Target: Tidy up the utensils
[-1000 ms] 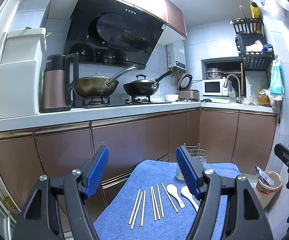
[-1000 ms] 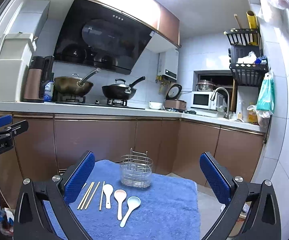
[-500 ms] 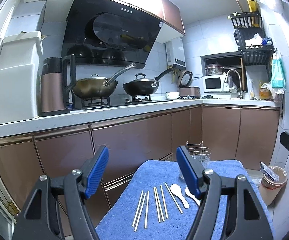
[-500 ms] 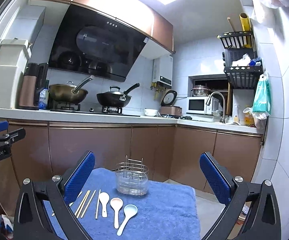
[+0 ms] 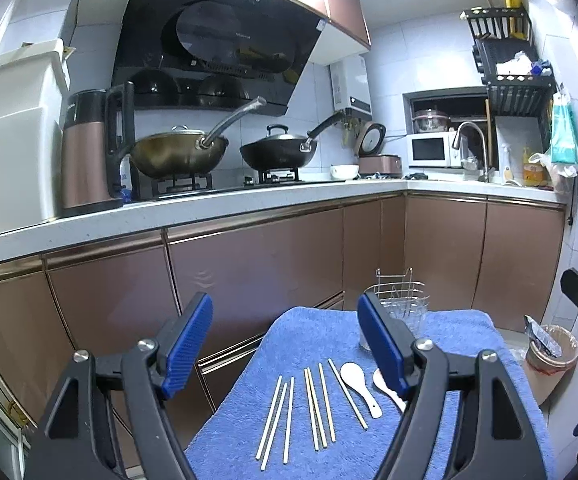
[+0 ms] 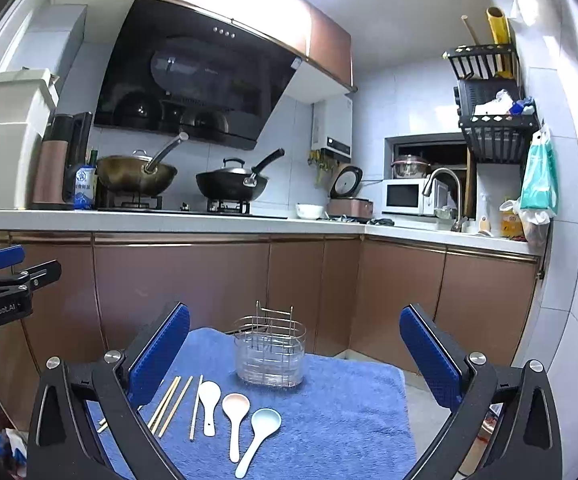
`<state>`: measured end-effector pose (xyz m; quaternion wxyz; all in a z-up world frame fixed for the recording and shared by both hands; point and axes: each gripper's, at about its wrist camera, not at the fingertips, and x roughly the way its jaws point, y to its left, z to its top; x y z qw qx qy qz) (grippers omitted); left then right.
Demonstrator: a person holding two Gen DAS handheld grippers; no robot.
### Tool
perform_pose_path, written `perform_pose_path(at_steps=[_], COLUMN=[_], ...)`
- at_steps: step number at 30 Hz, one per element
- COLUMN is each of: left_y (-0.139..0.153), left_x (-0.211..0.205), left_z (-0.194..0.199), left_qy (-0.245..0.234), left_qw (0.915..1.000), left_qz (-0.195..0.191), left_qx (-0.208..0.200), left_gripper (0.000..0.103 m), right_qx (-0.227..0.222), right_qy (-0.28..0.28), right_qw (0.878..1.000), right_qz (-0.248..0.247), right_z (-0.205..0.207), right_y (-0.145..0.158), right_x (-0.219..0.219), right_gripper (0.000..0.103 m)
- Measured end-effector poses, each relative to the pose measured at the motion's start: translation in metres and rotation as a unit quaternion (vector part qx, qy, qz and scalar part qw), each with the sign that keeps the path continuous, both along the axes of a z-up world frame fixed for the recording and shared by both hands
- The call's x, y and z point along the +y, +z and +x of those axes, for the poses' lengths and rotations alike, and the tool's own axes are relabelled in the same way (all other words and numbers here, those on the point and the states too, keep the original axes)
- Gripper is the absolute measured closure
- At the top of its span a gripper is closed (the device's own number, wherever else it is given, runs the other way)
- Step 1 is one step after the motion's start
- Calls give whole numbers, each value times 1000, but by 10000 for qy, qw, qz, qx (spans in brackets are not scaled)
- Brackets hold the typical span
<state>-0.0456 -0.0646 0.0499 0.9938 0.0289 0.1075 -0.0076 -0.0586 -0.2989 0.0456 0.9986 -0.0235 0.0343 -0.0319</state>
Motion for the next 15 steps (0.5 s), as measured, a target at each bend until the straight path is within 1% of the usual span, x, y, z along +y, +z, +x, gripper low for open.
perform_pose_path(at_steps=[7,11,15], left_y=[-9,-17,-26], left_x=[-2,4,23], left_z=[28,54,85], left_qy=[-1,8,-5], left_qw=[9997,9981,9935], left_qz=[-25,-71,-238], left_qx=[224,611,1116], left_gripper=[29,29,29], right_qx=[224,514,913], right_qy=[57,180,326], right_qw=[9997,9985,9951], right_qz=[31,79,193], right_z=[24,43,66], right_y=[-6,-16,-33], right_x=[-8,-12,-18], right_gripper=[0,0,0])
